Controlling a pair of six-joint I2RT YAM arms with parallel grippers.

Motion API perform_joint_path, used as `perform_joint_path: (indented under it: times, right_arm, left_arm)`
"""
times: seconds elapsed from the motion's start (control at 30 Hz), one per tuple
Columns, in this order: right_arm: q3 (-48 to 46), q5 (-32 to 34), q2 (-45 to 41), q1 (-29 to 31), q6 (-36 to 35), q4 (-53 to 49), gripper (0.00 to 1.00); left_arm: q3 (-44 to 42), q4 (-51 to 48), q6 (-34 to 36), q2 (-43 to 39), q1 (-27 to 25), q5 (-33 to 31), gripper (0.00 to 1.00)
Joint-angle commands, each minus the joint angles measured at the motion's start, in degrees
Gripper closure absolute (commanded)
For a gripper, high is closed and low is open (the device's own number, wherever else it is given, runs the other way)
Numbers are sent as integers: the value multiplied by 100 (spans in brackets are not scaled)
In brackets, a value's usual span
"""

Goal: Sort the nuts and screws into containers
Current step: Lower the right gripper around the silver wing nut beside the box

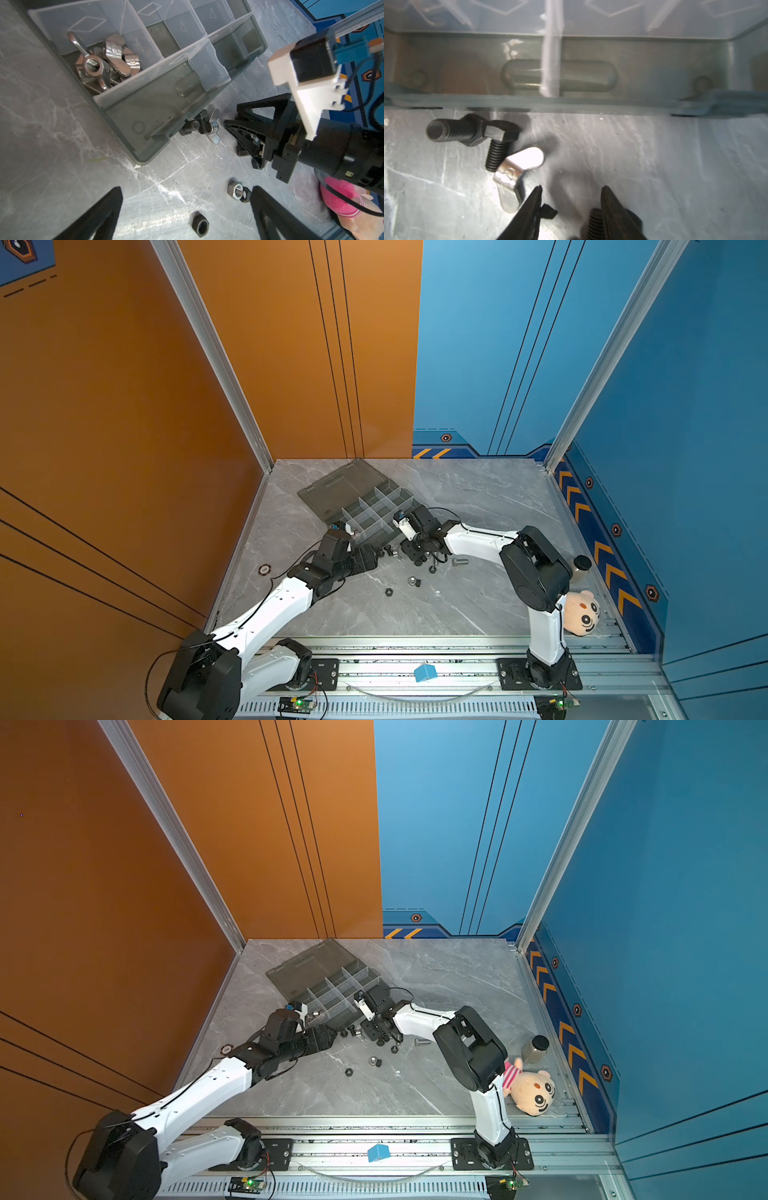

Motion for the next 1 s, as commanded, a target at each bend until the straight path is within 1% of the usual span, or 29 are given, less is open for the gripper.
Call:
perform_joint_path:
  times: [0.0,0.13,0.27,0.43,0.63,0.67,0.7,0.97]
  right_arm:
    - [-67,-360,-343,-271,469,-131,51]
    - [-149,-910,-457,-356,851,29,49]
    - [-183,-1196,-414,-292,1140,125,49]
    - [-212,-1280,-314,-110,1281,264,48]
    - [-233,-1385,-198,-52,1515,423,48]
    - [-237,-1373,-170,-52,1524,434,48]
    - [-227,-1363,-153,117,1530,436,48]
    - [-218,-1077,-5,327,1420,270,48]
  left_arm:
    - [-72,-131,45,-37,50,63,2]
    - [-73,-131,39,-55,34,51,2]
    - [-87,-131,37,-47,32,55,2]
    - [-100,-109,28,-45,34,55,2]
    - [-113,-96,41,-38,34,46,2]
    - [-126,-84,41,-38,38,39,2]
    - [-142,-79,41,-42,34,40,2]
    - [-159,-43,41,-46,47,52,2]
